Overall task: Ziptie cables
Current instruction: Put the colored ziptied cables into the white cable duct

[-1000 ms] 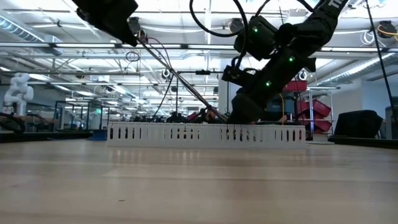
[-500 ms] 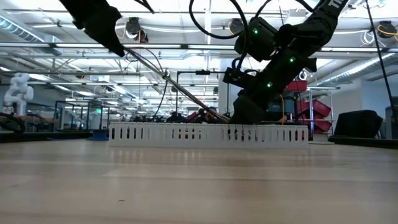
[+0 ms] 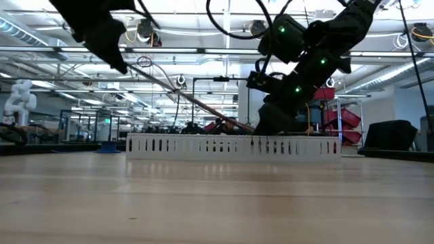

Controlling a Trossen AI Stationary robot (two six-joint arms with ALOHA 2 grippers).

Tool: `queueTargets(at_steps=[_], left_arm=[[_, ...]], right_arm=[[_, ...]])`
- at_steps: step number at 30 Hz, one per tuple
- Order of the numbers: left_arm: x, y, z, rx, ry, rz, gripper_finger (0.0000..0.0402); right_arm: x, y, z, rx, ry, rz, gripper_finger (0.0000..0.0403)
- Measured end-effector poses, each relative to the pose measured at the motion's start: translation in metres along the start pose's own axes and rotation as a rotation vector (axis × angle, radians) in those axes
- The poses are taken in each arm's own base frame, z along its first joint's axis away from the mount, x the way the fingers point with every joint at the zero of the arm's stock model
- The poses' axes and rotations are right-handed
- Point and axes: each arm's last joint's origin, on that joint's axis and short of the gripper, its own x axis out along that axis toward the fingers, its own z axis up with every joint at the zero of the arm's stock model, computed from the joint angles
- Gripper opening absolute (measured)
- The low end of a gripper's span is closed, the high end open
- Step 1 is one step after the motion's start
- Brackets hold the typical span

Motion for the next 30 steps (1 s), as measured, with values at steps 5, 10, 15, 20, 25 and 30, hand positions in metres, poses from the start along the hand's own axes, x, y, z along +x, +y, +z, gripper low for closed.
queueTargets(at_steps=[5,10,15,20,25,30], left_arm=[[0.02,-0.01,-0.015,-0.009,0.042,0.012,0.0012],[0.038,-0.018,-0.022,-0.028,0.07,0.024,0.0012],[0.053,-0.026,-0.023,-0.004,0.081,0.038,0.0012],[0.073,-0.033,-0.016,0.023,0.079,0.056,0.0012],[0.096,-0.035,-0.011,0.046,0.098,0.09,0.0012],[0.109,-0.036,-0.009,0.085,0.121,0.098,0.0012]], right_arm=[[-0.013,0.001,0.001,-0.022,-0.001,-0.026,0.0001],[-0.02,-0.004,-0.001,-0.029,0.038,-0.065,0.0],[-0.024,-0.006,-0.003,-0.044,0.073,-0.083,0.0],[-0.026,-0.008,-0.007,-0.069,0.134,-0.108,0.0],[-0.034,-0.006,-0.005,-0.111,0.196,-0.181,0.0],[-0.04,-0.004,-0.002,-0.141,0.231,-0.192,0.0]])
